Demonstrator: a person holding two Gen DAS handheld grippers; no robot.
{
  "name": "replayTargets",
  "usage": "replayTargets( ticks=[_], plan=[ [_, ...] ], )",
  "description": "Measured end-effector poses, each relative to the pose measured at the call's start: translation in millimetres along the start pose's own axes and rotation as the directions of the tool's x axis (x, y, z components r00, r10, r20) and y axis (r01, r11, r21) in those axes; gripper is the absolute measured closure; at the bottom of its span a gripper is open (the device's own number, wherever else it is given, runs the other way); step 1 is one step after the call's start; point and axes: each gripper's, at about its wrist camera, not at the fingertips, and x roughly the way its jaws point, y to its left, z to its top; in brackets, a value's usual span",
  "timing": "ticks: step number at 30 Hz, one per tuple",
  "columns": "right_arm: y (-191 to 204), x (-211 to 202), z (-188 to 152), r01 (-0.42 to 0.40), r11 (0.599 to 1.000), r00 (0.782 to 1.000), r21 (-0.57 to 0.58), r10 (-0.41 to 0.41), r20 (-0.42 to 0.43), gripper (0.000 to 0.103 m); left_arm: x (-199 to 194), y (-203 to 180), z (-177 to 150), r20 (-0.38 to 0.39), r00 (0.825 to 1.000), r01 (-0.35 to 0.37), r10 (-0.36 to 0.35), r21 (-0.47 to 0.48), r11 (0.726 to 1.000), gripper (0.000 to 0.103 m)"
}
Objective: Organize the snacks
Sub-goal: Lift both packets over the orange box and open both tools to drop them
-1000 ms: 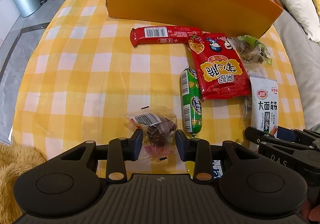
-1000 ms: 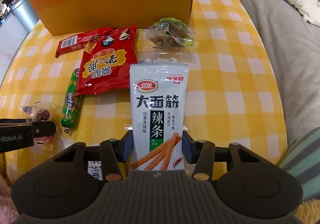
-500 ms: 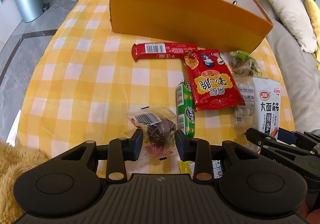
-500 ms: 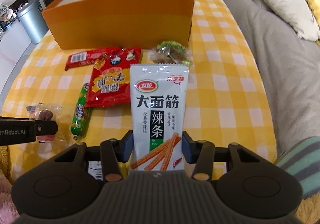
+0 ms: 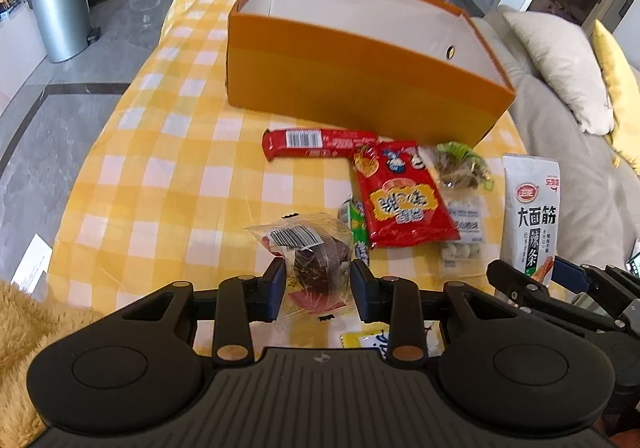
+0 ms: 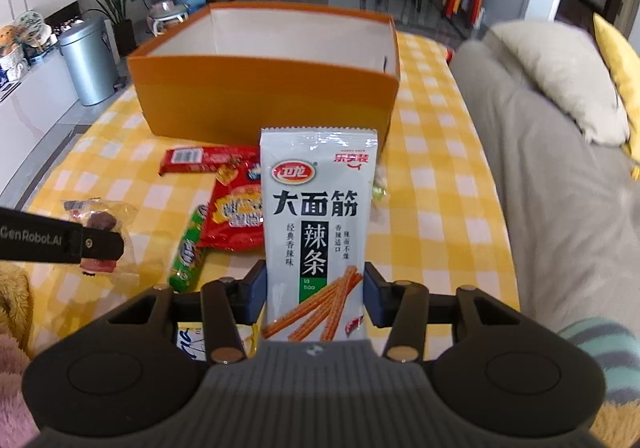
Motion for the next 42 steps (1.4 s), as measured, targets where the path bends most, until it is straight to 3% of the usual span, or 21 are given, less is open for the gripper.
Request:
replayTargets(
  ticks=[12, 24, 36, 42],
  plan=[
    [8.1, -34.6, 15.0, 0.029, 0.996, 0.992, -0.08, -0.018, 0.129, 0.057, -39.1, -13.6, 18.4, 0.13, 0.991, 0.035, -0.041, 0.045, 0.998, 0.064],
    [-4.9, -71.3, 70.0, 0.025, 0.998, 0.955, -0.049, -0.009, 0.295, 0.057, -66.3, -25.4, 67.7, 0.261, 0.963, 0.048, -0.07, 0.09, 0.995, 0.064],
    [-5.6, -68.9, 129.2, 0.02, 0.997, 0.923, -0.075, 0.011, 0.385, 0.057, -67.6, -39.6, 126.9, 0.342, 0.936, 0.038, -0.085, 0.142, 0.989, 0.064],
    [-7.3, -47.2, 160.6, 0.004, 0.995, 0.924, -0.1, 0.035, 0.38, 0.057, -56.2, -46.2, 158.3, 0.353, 0.932, 0.019, -0.082, 0.179, 0.984, 0.064]
  ],
)
